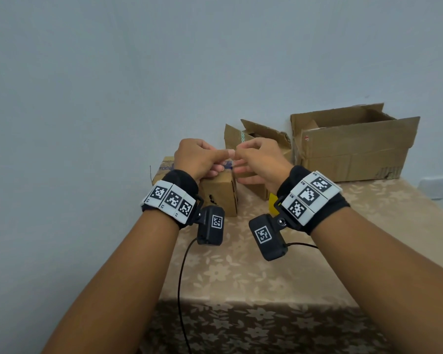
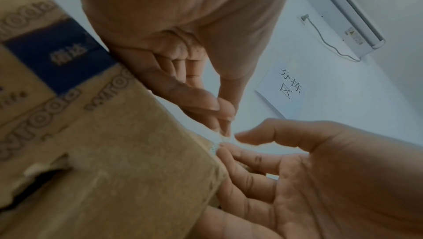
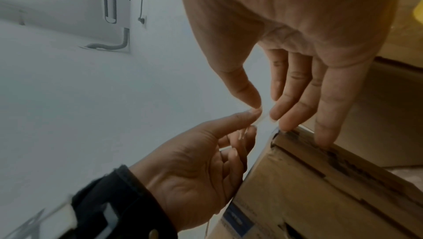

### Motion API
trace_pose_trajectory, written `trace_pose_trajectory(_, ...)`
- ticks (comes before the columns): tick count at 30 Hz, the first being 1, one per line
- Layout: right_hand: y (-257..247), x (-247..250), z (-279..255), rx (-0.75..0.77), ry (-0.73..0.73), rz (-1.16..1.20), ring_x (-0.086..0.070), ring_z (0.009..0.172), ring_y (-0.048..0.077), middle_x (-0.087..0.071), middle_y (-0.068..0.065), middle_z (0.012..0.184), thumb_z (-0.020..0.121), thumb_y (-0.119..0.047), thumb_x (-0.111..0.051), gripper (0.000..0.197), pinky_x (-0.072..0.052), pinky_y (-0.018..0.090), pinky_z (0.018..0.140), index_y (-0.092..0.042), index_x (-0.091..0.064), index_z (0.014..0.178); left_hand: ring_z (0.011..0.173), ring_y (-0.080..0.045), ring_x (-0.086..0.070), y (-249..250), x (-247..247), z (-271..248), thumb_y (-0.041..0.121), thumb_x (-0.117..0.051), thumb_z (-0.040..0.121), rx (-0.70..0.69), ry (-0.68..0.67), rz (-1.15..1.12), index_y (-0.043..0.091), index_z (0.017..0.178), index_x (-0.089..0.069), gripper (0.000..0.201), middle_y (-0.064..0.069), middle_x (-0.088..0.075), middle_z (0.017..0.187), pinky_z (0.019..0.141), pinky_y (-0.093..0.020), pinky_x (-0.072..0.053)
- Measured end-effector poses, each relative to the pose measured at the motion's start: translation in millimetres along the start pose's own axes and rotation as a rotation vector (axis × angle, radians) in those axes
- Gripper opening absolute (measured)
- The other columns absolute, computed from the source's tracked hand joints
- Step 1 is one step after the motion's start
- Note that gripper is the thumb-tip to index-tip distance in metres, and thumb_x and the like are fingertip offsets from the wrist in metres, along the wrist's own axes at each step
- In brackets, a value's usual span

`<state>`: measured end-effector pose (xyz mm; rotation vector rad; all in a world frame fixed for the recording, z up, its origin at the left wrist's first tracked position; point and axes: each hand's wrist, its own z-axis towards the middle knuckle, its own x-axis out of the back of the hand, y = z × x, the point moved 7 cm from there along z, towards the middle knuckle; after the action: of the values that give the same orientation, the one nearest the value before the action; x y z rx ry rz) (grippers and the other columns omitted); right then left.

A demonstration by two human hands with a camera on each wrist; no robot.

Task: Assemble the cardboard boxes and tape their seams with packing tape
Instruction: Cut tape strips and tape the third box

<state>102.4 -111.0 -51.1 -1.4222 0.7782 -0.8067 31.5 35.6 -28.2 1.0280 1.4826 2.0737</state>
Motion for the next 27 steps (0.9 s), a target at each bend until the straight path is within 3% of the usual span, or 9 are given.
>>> trace_pose_trajectory(4, 2, -2, 0, -0.007, -0.025, 0.008, -0.074, 0.093, 0.025, -0.072, 0.013, 0.105, 0.094, -0.012, -0.071, 0.027, -0.064, 0.041, 0.079, -0.014, -0.061, 0.119, 0.048, -0.011, -0.063, 0, 2, 0, 0.025, -0.090, 0.078, 0.015, 0.028, -0.050, 0.006, 0.079, -0.067, 0.030, -0.010, -0.075, 0.068, 0.046, -0.021, -0.052)
trace_pose_trajectory(9, 9, 0, 5, -0.012, -0.001, 0.064, -0.069, 0.082, 0.020, -0.069, 0.013, 0.108, 0.094, 0.002, -0.060, 0.030, -0.064, 0.042, 0.080, -0.015, -0.059, 0.119, 0.046, -0.010, -0.061, -2, 1, 0, 0.025, -0.088, 0.080, 0.062, 0.014, -0.085, 0.006, 0.083, -0.068, 0.028, -0.013, -0.076, 0.073, 0.046, -0.020, -0.053)
trace_pose_trajectory(15, 22, -4, 8, -0.119, 0.011, 0.158, -0.058, 0.068, 0.015, -0.060, 0.007, 0.088, 0.098, 0.007, -0.047, 0.027, -0.062, 0.041, 0.077, -0.014, -0.061, 0.109, 0.047, -0.010, -0.063, -3, -1, 0, 0.015, -0.080, 0.087, 0.094, -0.013, -0.056, 0.001, 0.090, -0.072, 0.016, -0.015, -0.078, 0.081, 0.046, -0.019, -0.052)
trace_pose_trajectory(18, 25, -7, 9, -0.159, 0.015, 0.176, -0.054, 0.068, 0.014, -0.058, 0.005, 0.084, 0.101, 0.003, -0.044, 0.026, -0.061, 0.040, 0.080, -0.014, -0.062, 0.106, 0.048, -0.011, -0.064, -3, -3, 0, 0.015, -0.080, 0.087, 0.098, -0.013, -0.057, 0.005, 0.089, -0.072, 0.014, -0.014, -0.078, 0.082, 0.046, -0.019, -0.052)
trace_pose_trajectory(21, 24, -8, 10, -0.191, 0.021, 0.205, -0.051, 0.067, 0.013, -0.055, 0.002, 0.082, 0.103, -0.002, -0.045, 0.024, -0.060, 0.041, 0.084, -0.011, -0.063, 0.117, 0.048, -0.011, -0.065, -2, -5, -2, 0.014, -0.080, 0.087, 0.097, -0.004, -0.096, 0.006, 0.089, -0.072, 0.012, -0.012, -0.077, 0.082, 0.047, -0.020, -0.054)
trace_pose_trajectory(24, 20, -6, 10, -0.194, 0.025, 0.213, -0.049, 0.067, 0.013, -0.053, 0.001, 0.082, 0.103, -0.003, -0.045, 0.026, -0.060, 0.042, 0.081, -0.008, -0.061, 0.123, 0.050, -0.010, -0.065, 0, -5, -2, 0.015, -0.082, 0.085, 0.093, 0.001, -0.124, 0.007, 0.088, -0.071, 0.014, -0.009, -0.074, 0.079, 0.049, -0.020, -0.056)
trace_pose_trajectory(27, 18, -6, 10, -0.198, 0.003, 0.216, -0.049, 0.073, 0.015, -0.053, 0.003, 0.091, 0.100, 0.001, -0.045, 0.031, -0.061, 0.042, 0.073, -0.013, -0.062, 0.122, 0.047, -0.009, -0.061, -1, -2, -1, 0.018, -0.084, 0.084, 0.089, 0.027, -0.101, 0.007, 0.089, -0.072, 0.017, -0.005, -0.069, 0.073, 0.046, -0.019, -0.053)
